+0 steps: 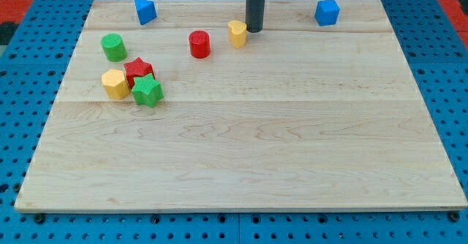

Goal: Push yellow heart slightly up

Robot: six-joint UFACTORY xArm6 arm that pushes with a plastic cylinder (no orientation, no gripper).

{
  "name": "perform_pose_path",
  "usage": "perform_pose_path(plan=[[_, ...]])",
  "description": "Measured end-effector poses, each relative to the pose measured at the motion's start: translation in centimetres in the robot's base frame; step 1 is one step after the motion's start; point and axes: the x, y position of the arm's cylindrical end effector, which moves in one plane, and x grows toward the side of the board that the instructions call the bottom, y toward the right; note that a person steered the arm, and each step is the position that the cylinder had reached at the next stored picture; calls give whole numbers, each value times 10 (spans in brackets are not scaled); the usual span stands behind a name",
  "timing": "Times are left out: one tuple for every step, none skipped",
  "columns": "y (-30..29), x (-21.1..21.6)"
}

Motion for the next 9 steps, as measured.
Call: perform_pose_path(plan=[[39,63],[-18,61],[-39,40],[-45,6],[-45,-25],[-38,-10],[-12,-36],[-8,-35],[-7,-35]])
